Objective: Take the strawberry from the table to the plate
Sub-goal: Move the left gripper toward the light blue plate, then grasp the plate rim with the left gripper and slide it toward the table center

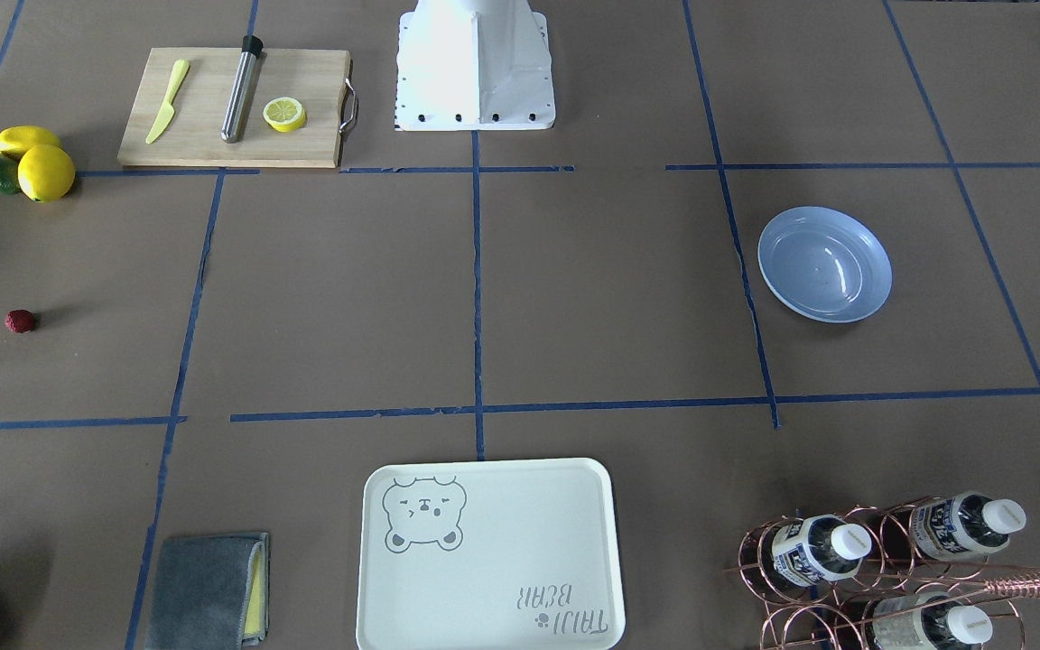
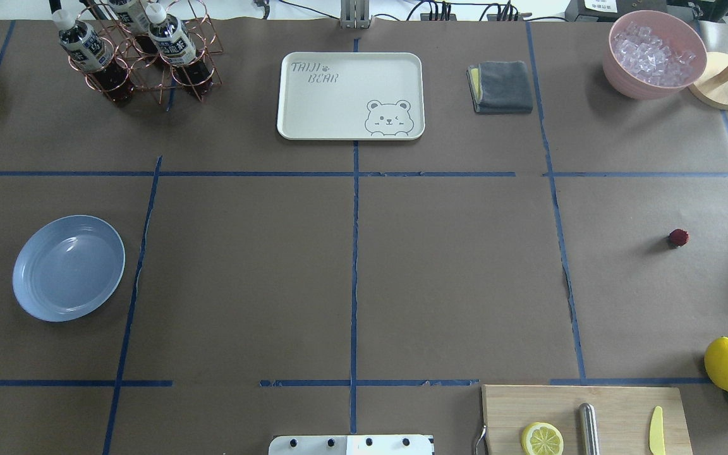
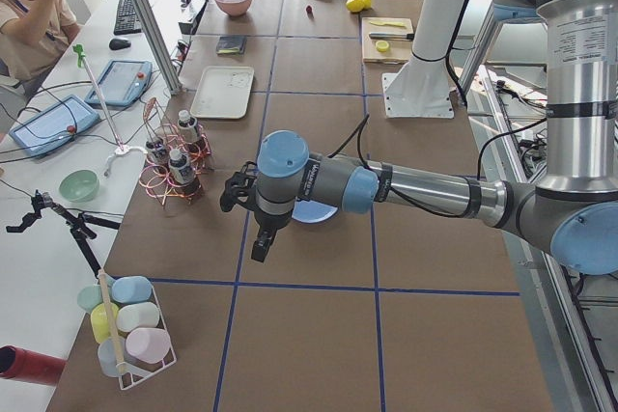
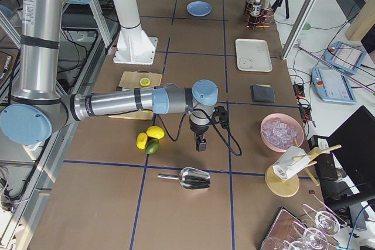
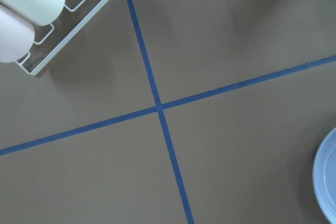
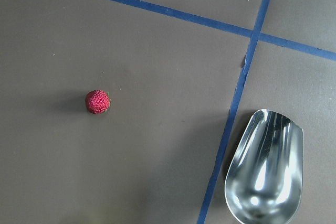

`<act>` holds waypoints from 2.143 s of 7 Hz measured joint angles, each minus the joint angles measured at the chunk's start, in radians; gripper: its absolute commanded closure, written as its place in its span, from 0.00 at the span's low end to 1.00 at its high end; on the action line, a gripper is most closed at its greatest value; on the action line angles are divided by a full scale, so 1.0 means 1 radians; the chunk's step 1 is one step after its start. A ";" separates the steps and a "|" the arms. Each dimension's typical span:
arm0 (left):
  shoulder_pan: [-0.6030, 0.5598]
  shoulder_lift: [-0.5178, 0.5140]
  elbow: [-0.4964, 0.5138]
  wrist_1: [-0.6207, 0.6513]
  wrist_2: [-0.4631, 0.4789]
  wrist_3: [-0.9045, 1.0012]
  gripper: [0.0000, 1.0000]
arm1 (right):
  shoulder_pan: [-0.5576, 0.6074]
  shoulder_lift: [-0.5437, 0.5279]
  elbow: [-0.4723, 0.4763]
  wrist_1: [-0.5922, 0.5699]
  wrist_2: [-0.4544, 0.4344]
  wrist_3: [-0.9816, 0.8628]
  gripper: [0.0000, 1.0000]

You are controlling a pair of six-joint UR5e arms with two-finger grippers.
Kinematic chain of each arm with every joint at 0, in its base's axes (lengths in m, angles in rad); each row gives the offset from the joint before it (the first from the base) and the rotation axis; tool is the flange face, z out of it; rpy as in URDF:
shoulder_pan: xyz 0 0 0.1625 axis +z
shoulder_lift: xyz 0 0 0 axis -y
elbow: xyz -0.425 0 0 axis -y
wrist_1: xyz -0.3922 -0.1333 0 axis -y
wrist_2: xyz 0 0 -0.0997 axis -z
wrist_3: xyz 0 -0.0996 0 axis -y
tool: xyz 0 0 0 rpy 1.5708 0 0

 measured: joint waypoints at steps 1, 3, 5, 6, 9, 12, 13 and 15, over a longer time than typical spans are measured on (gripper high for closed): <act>0.000 0.002 -0.013 0.006 -0.001 -0.012 0.00 | 0.000 0.000 -0.001 0.000 0.004 -0.001 0.00; 0.001 0.004 0.004 -0.023 -0.017 -0.038 0.00 | -0.001 -0.001 -0.007 0.000 0.022 -0.001 0.00; 0.079 0.006 0.068 -0.092 -0.116 -0.059 0.00 | -0.002 0.003 -0.022 0.001 0.054 -0.002 0.00; 0.161 0.006 0.081 -0.127 -0.147 -0.095 0.00 | -0.002 0.007 -0.025 0.001 0.065 -0.001 0.00; 0.388 -0.016 0.218 -0.423 -0.157 -0.391 0.03 | -0.003 0.009 -0.030 0.002 0.095 0.000 0.00; 0.500 -0.038 0.325 -0.592 -0.141 -0.567 0.07 | -0.004 0.008 -0.032 0.001 0.118 -0.001 0.00; 0.521 -0.052 0.349 -0.600 -0.136 -0.573 0.36 | -0.004 0.008 -0.033 0.000 0.120 -0.001 0.00; 0.548 -0.076 0.379 -0.605 -0.134 -0.577 1.00 | -0.007 0.008 -0.034 0.001 0.120 -0.001 0.00</act>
